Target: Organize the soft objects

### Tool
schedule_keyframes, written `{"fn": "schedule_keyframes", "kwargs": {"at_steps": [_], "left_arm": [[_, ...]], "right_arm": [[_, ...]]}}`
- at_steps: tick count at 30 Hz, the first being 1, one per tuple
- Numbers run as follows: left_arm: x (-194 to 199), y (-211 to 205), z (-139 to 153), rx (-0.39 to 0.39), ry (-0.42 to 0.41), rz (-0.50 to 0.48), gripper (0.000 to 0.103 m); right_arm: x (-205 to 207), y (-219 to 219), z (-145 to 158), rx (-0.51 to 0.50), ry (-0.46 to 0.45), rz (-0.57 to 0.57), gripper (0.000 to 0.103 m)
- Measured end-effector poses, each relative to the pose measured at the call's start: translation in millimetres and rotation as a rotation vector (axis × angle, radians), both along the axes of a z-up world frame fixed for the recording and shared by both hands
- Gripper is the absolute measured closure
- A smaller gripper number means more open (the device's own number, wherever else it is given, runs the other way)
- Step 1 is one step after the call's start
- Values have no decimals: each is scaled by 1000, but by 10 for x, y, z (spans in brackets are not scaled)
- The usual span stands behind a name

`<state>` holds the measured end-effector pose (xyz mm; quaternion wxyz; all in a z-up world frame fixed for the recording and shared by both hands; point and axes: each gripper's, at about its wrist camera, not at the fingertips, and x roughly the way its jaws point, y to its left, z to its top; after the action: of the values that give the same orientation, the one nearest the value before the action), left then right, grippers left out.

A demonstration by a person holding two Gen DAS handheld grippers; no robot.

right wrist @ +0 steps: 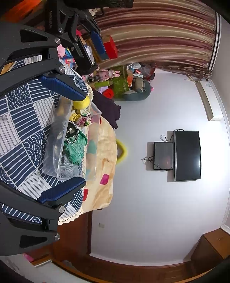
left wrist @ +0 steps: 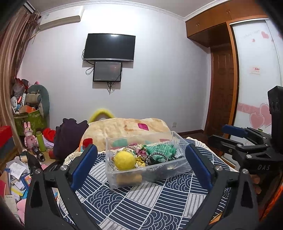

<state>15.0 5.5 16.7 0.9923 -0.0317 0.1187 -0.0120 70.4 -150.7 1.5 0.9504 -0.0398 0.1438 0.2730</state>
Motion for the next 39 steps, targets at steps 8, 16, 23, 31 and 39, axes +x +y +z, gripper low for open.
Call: {"fn": "schedule_keyframes", "kwargs": {"at_steps": [8, 16, 23, 31, 39], "left_arm": [[-3, 6, -4, 2, 1, 4, 2], [-8, -1, -12, 8, 2, 3, 1], [-8, -3, -3, 4, 1, 1, 0], [6, 27, 14, -17, -4, -8, 0], [23, 12, -17, -9, 10, -17, 0]], "right_arm": [[-20, -15, 14, 6, -2, -1, 16], [-27, -24, 24, 16, 0, 1, 16], [-33, -18, 22, 15, -1, 4, 16], [-25, -6, 17, 16, 3, 6, 16], [-15, 20, 2, 11, 5, 11, 16]]}}
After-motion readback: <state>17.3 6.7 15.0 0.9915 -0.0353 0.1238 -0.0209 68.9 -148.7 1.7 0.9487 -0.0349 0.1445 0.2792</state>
